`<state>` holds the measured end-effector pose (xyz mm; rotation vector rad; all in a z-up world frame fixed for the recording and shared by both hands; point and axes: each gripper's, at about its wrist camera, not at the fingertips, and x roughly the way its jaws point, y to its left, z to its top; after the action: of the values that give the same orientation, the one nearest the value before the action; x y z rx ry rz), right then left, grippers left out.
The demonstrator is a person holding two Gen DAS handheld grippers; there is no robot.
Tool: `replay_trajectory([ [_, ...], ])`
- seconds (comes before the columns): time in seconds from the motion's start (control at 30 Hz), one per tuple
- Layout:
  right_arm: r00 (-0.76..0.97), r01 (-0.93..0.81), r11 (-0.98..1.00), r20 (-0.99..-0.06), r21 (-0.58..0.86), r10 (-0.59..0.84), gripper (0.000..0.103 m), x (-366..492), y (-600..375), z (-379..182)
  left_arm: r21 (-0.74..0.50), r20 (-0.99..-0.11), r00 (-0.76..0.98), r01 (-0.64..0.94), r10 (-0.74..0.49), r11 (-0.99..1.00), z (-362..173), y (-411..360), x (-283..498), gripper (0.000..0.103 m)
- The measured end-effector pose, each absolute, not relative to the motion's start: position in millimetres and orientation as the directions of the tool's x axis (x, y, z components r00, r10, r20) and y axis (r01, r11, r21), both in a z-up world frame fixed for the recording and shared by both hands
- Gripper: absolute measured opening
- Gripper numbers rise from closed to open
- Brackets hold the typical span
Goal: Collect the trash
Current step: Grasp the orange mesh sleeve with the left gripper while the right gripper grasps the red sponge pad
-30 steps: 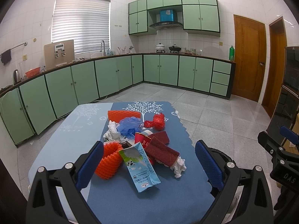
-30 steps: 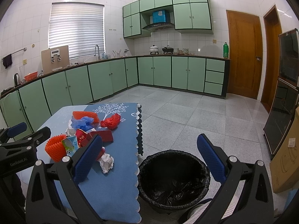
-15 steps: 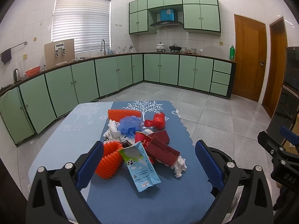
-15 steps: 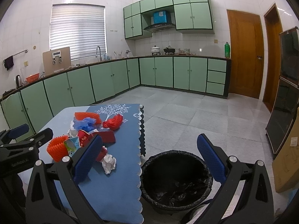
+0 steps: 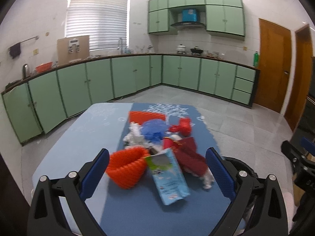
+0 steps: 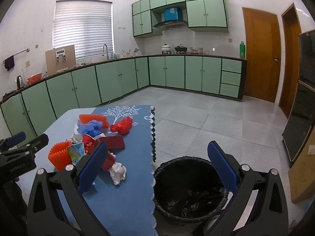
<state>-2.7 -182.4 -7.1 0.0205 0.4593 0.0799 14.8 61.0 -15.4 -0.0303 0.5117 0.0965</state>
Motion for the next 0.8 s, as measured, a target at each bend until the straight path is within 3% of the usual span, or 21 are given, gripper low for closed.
replay_trajectory([
  [0.33, 0.868, -0.186, 0.982, -0.466, 0.014, 0.172, 0.098, 31, -139, -39, 0.057, -0.542, 0.812, -0.222, 0.217, 0.973, -51, 121, 36, 0.096],
  [0.8, 0.793, -0.302, 0.952, -0.544, 0.040, 0.275, 0.094, 80, -107, -90, 0.046, -0.620, 0.765, -0.186, 0.174, 0.981, -97, 133, 61, 0.091],
])
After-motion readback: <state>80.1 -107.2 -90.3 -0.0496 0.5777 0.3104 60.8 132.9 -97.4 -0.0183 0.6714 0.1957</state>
